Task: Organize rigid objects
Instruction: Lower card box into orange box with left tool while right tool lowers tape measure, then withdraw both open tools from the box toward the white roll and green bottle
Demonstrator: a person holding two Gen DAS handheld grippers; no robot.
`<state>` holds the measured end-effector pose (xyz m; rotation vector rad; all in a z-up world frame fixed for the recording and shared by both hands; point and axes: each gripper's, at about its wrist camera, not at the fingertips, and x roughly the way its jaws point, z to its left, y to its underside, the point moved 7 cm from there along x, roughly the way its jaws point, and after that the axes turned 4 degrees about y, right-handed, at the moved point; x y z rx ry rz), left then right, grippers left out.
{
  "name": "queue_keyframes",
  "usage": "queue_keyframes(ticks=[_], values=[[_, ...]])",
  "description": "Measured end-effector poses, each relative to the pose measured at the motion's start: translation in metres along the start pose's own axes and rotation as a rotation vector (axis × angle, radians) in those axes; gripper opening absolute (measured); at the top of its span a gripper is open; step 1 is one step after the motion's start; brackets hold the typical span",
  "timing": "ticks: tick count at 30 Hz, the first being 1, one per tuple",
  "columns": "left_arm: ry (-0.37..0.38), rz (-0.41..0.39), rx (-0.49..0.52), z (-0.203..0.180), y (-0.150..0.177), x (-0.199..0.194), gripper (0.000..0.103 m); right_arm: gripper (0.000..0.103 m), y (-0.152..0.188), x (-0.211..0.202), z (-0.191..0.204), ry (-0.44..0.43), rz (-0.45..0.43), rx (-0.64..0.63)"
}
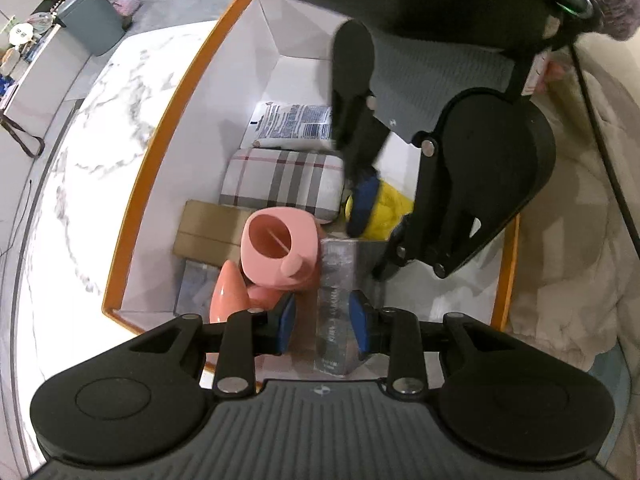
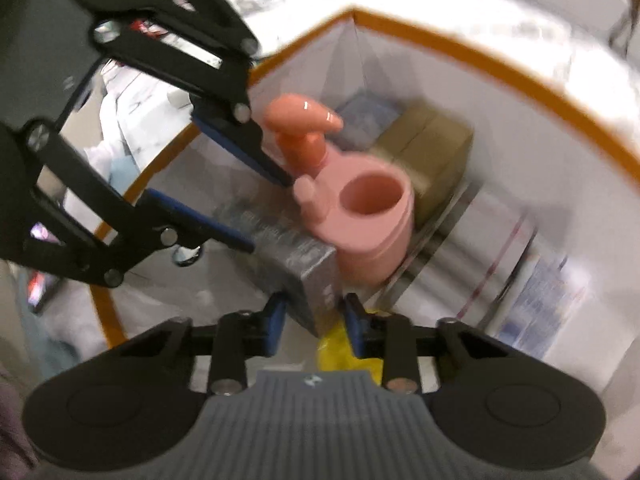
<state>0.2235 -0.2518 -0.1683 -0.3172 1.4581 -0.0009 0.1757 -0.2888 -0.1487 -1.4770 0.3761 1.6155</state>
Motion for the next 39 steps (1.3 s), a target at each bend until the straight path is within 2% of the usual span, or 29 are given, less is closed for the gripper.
queue_keyframes(ticks=[2, 6, 10, 14, 15, 18, 19, 23, 25, 33, 39], values=[[-0.013, -0.002, -0.008, 0.0, 0.002, 0.001, 0.038, 0.029, 0.002, 0.004, 0.0, -0.024, 0.047, 0.068], [-0.023, -0.015, -0.024, -0.001, 0.006, -0.003, 0.038, 0.028, 0.004, 0.011, 0.007, -0.002, 0.094, 0.068], [-0.029, -0.029, -0.037, -0.005, 0.012, -0.01, 0.038, 0.031, 0.003, 0.004, 0.012, 0.028, 0.079, 0.017], [-0.039, -0.042, -0.044, -0.009, 0.015, -0.012, 0.038, 0.031, 0.007, -0.01, 0.002, 0.114, 0.08, -0.003], [-0.037, -0.048, -0.049, -0.009, 0.016, -0.012, 0.038, 0.032, 0.008, -0.012, -0.004, 0.135, 0.084, 0.008], [-0.031, -0.057, -0.081, -0.008, 0.019, -0.013, 0.038, 0.046, 0.013, -0.014, -0.02, 0.185, 0.09, 0.047], [-0.029, -0.058, -0.091, -0.008, 0.02, -0.015, 0.038, 0.046, 0.013, -0.011, -0.027, 0.189, 0.094, 0.067], [-0.028, -0.073, -0.119, -0.008, 0.02, -0.019, 0.038, 0.048, 0.015, 0.0, -0.036, 0.158, 0.127, 0.144], [-0.032, -0.084, -0.13, -0.008, 0.021, -0.023, 0.038, 0.051, 0.014, 0.005, -0.036, 0.161, 0.126, 0.148], [-0.043, -0.137, -0.166, -0.016, 0.022, -0.044, 0.038, 0.05, 0.014, 0.017, -0.018, 0.154, 0.179, 0.188], [-0.07, -0.191, -0.185, -0.019, 0.031, -0.063, 0.038, 0.051, 0.011, 0.004, -0.002, 0.276, 0.125, 0.102]])
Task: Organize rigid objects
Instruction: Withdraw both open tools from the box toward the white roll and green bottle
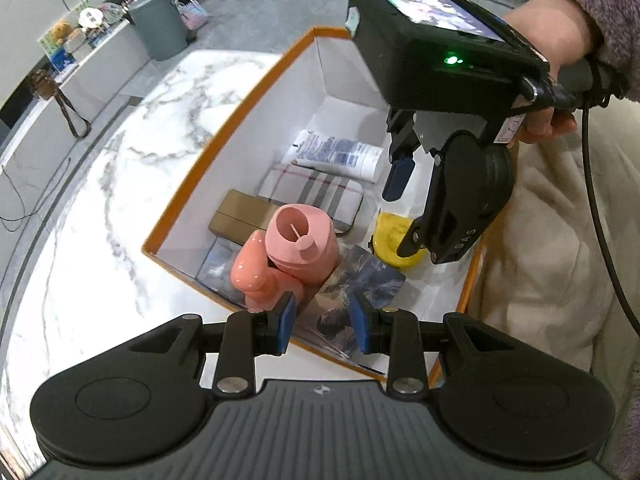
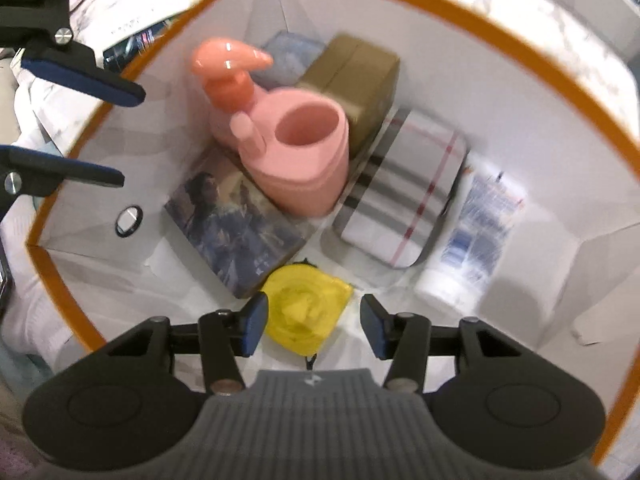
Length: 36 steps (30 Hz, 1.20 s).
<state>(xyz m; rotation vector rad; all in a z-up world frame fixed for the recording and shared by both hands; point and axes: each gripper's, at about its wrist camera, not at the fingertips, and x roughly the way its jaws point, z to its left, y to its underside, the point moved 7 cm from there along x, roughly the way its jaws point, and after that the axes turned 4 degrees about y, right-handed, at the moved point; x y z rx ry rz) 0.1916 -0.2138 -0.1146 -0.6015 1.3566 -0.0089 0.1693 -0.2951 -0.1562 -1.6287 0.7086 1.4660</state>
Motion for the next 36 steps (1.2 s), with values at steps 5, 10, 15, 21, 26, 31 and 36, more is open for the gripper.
queue_keyframes(ticks=[5, 10, 15, 21, 26, 31, 36], values=[[-0.037, -0.068, -0.039, 0.002, 0.01, -0.024, 0.038, 0.051, -0.008, -0.026, 0.001, 0.112, -0.128, -0.026], [-0.088, -0.124, -0.089, 0.009, 0.027, -0.05, 0.038, 0.056, -0.019, -0.064, 0.0, 0.218, -0.25, -0.023], [-0.138, -0.129, -0.156, 0.023, 0.045, -0.065, 0.038, 0.056, -0.038, -0.088, 0.02, 0.272, -0.33, -0.052], [-0.157, -0.152, -0.212, 0.038, 0.073, -0.084, 0.038, 0.056, -0.061, -0.107, 0.045, 0.313, -0.378, -0.104], [-0.2, -0.16, -0.289, 0.061, 0.107, -0.091, 0.038, 0.056, -0.08, -0.118, 0.078, 0.298, -0.426, -0.147], [-0.241, -0.126, -0.384, 0.093, 0.146, -0.092, 0.038, 0.055, -0.102, -0.109, 0.117, 0.231, -0.432, -0.164], [-0.265, -0.126, -0.463, 0.113, 0.175, -0.089, 0.039, 0.055, -0.124, -0.077, 0.147, 0.155, -0.399, -0.114]])
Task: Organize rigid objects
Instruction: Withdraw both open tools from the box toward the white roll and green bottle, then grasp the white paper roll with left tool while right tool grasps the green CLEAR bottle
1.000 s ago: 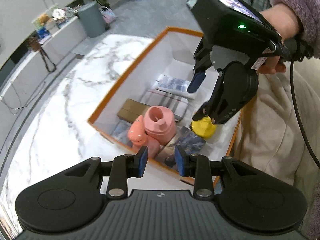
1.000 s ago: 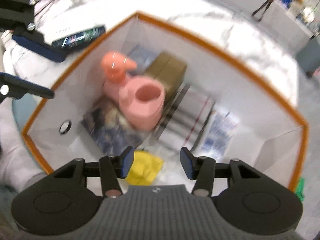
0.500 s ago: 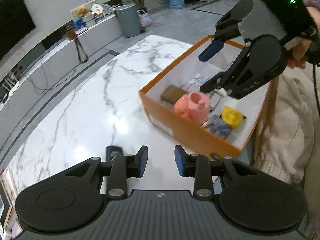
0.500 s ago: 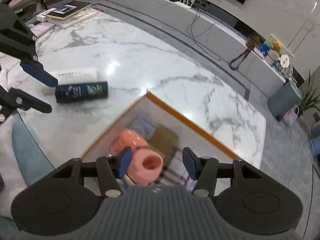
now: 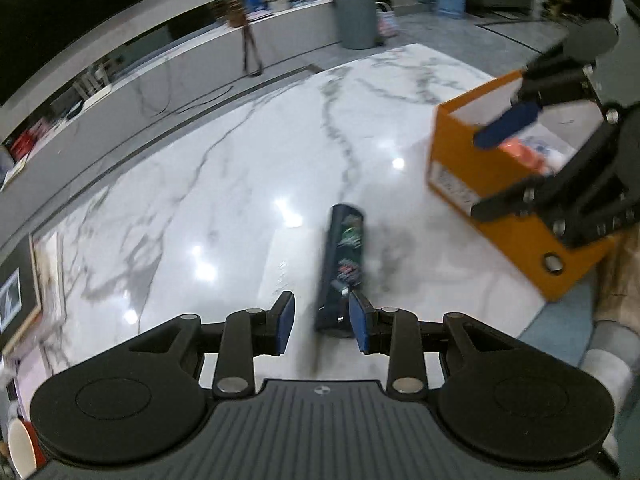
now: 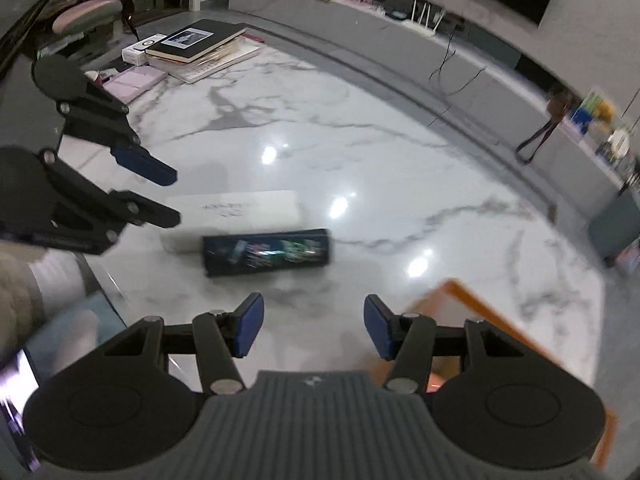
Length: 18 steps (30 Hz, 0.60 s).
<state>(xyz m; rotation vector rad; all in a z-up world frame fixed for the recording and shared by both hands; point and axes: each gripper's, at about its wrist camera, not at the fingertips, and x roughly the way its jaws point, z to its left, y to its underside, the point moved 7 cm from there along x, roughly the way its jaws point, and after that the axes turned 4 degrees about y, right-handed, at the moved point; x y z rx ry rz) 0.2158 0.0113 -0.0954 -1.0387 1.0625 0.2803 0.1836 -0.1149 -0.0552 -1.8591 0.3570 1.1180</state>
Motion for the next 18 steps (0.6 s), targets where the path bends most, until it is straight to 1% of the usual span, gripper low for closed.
queue_keyframes(ticks=[2, 5, 7, 9, 12, 13, 14, 16, 18], values=[[-0.013, 0.011, -0.015, 0.007, 0.006, 0.009, 0.04, 0.055, -0.004, 0.014, 0.009, -0.017, 0.017, 0.059], [-0.031, 0.034, -0.033, 0.017, 0.02, 0.025, 0.047, 0.055, -0.007, 0.037, 0.021, -0.029, 0.028, 0.134], [-0.041, 0.041, -0.048, 0.023, 0.027, 0.035, 0.057, 0.055, -0.007, 0.051, 0.027, -0.01, 0.028, 0.178], [-0.041, 0.04, -0.063, 0.026, 0.034, 0.043, 0.064, 0.055, -0.006, 0.062, 0.028, 0.002, 0.023, 0.244], [-0.04, 0.03, -0.081, 0.03, 0.036, 0.053, 0.07, 0.055, -0.003, 0.079, 0.027, 0.021, 0.023, 0.344], [-0.034, 0.029, -0.086, 0.031, 0.037, 0.056, 0.072, 0.055, -0.002, 0.084, 0.027, 0.015, 0.026, 0.368], [-0.029, 0.031, -0.089, 0.031, 0.037, 0.06, 0.073, 0.056, -0.002, 0.09, 0.027, 0.012, 0.03, 0.392], [-0.027, 0.018, -0.091, 0.032, 0.039, 0.063, 0.078, 0.056, -0.001, 0.098, 0.026, 0.005, 0.04, 0.435], [-0.024, 0.02, -0.097, 0.035, 0.042, 0.069, 0.081, 0.058, -0.001, 0.106, 0.026, -0.007, 0.05, 0.476]])
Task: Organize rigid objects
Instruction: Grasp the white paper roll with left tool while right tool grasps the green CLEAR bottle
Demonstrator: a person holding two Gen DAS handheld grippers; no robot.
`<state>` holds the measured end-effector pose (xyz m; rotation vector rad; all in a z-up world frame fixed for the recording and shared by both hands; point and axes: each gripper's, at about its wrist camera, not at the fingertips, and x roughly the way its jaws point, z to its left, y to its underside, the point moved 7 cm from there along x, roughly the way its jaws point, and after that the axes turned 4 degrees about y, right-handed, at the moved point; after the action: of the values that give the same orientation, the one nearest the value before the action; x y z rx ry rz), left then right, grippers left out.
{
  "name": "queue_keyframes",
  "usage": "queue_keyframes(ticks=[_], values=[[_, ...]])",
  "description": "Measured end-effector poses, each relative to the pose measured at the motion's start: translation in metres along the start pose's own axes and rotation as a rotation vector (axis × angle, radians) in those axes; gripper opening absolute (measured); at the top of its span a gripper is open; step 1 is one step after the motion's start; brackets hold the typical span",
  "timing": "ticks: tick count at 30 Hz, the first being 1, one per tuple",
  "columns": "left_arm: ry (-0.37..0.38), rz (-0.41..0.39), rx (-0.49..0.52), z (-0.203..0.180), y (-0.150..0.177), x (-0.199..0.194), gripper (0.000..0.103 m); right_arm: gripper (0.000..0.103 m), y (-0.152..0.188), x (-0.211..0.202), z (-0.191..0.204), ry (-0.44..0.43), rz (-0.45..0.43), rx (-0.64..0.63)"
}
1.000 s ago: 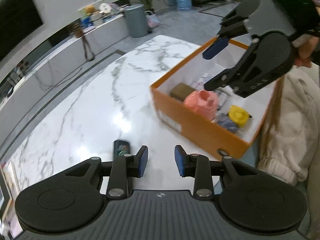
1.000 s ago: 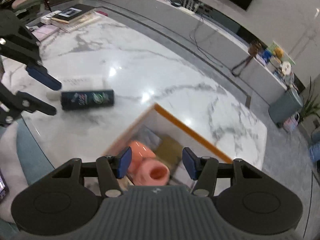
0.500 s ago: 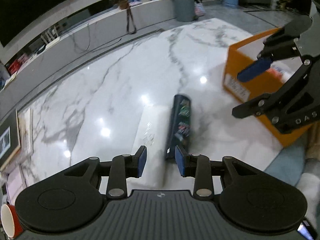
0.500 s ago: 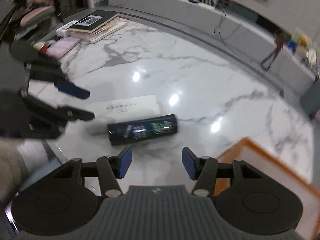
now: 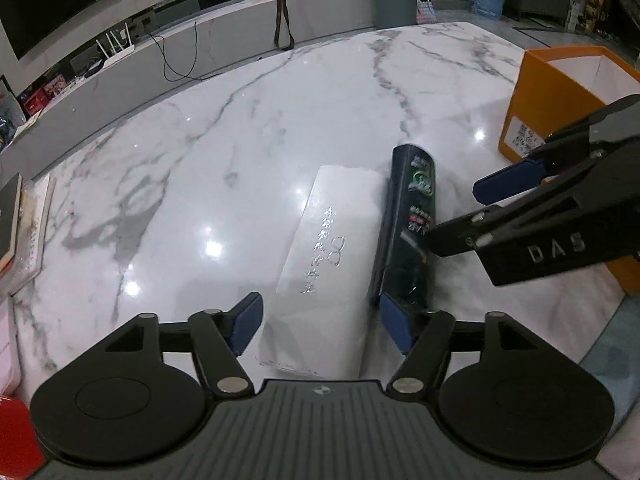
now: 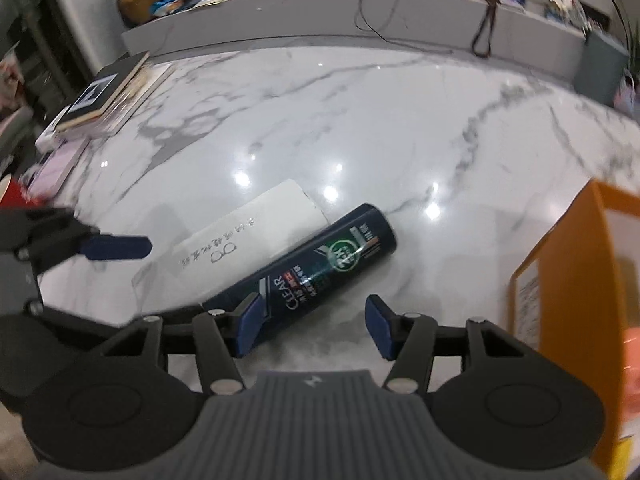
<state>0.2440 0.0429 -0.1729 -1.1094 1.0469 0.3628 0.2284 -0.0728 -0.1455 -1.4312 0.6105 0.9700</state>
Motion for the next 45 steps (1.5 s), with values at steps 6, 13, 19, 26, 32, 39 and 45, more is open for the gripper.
queue_keyframes(ticks=[6, 13, 19, 26, 32, 39, 45], values=[[0.003, 0.03, 0.0, 0.005, 0.014, 0.014, 0.082, 0.059, -0.005, 0.014, 0.006, -0.039, 0.004, 0.042], [0.028, 0.011, -0.023, 0.008, 0.015, 0.019, 0.081, 0.063, -0.009, 0.022, 0.011, -0.077, 0.031, 0.083], [0.022, 0.021, -0.04, 0.006, 0.013, 0.019, 0.076, 0.065, -0.008, 0.032, 0.011, -0.093, 0.055, 0.15], [-0.003, 0.039, -0.109, 0.003, 0.018, 0.015, 0.074, 0.049, 0.003, 0.03, 0.006, -0.132, 0.084, 0.176], [-0.033, 0.081, -0.195, -0.002, 0.029, 0.006, 0.072, 0.039, 0.029, 0.013, 0.009, -0.115, 0.071, 0.075], [-0.057, 0.144, -0.37, -0.006, 0.05, -0.008, 0.072, 0.037, 0.072, -0.016, 0.011, -0.093, 0.041, -0.112], [-0.089, 0.202, -0.451, -0.017, 0.063, -0.019, 0.072, 0.037, 0.097, -0.033, 0.005, -0.072, 0.031, -0.188]])
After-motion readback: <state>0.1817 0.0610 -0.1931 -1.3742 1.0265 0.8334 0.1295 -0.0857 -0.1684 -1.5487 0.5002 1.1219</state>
